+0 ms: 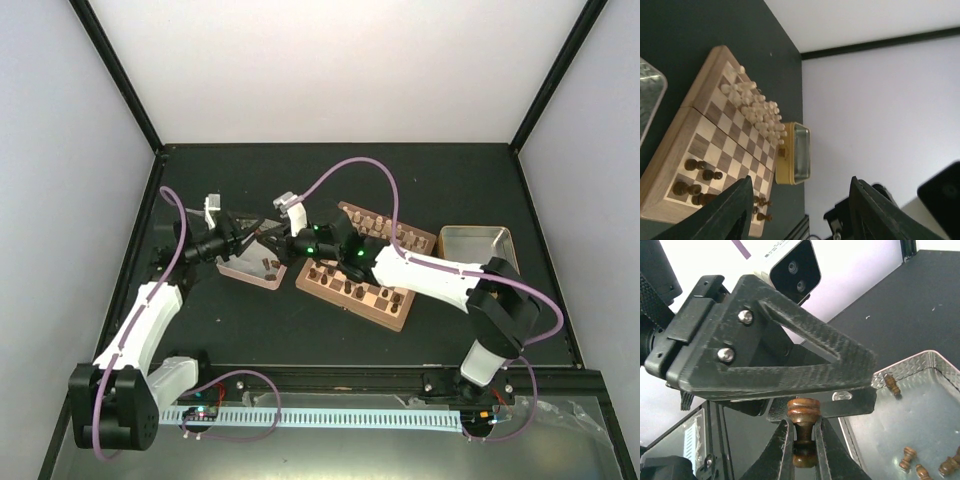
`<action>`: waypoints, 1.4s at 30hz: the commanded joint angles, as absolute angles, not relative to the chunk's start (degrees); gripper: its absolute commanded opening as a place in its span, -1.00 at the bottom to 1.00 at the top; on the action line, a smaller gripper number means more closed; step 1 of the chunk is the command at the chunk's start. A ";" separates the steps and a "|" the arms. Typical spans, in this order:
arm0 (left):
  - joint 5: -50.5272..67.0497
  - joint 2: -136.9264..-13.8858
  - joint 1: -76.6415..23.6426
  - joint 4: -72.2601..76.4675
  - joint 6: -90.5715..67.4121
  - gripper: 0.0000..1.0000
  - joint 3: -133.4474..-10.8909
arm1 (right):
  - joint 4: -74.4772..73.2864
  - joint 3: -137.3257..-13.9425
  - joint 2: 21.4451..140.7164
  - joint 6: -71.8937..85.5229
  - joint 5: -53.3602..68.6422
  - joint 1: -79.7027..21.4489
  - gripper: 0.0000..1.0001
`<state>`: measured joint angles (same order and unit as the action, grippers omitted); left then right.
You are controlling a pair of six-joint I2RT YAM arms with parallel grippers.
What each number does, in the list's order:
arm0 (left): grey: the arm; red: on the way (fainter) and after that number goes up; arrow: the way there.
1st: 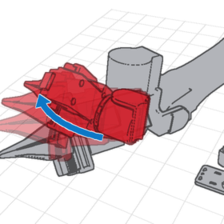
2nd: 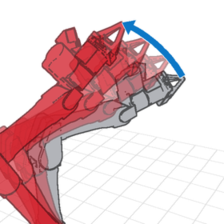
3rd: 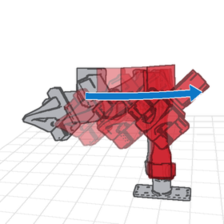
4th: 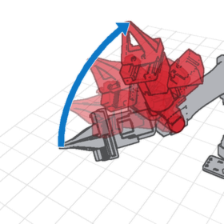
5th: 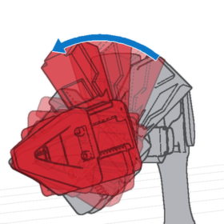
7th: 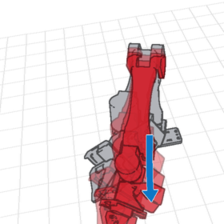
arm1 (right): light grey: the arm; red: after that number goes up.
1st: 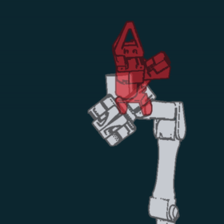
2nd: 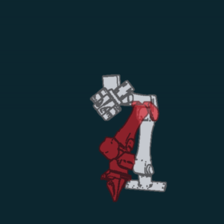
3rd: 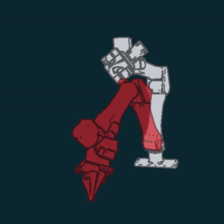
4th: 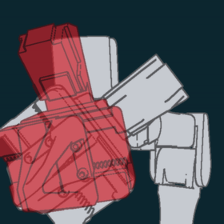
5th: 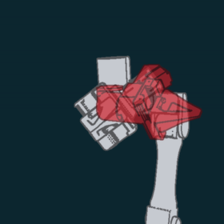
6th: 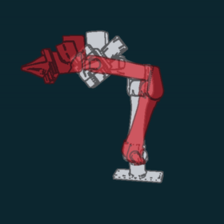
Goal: Set up the chess pieces on the board
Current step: Pick up the chess piece from the storage box, then place the chess piece on the chessboard.
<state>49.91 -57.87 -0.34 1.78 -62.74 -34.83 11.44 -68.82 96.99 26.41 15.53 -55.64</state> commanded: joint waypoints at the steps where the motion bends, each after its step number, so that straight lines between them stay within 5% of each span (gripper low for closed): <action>1: 57.14 -57.33 0.04 -0.11 -57.74 0.10 -36.90 | 10.43 -67.51 94.89 22.23 18.67 -54.58 -0.97; 14: 42.52 -60.43 0.35 -13.36 -42.07 0.08 -37.82 | 6.05 -66.66 96.50 22.93 12.73 -54.05 -0.97; 30: 62.19 -58.16 -7.91 -7.76 -42.72 0.30 -34.63 | 6.39 -60.07 92.06 3.53 24.19 -52.68 -0.96; 42: 60.88 -57.46 -10.10 -6.75 -45.72 -0.39 -32.89 | 8.55 -57.36 89.82 2.61 25.41 -52.38 -0.91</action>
<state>59.13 -58.06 -9.37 -8.93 -44.91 -33.08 5.58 -58.08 91.29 3.68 24.12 -52.60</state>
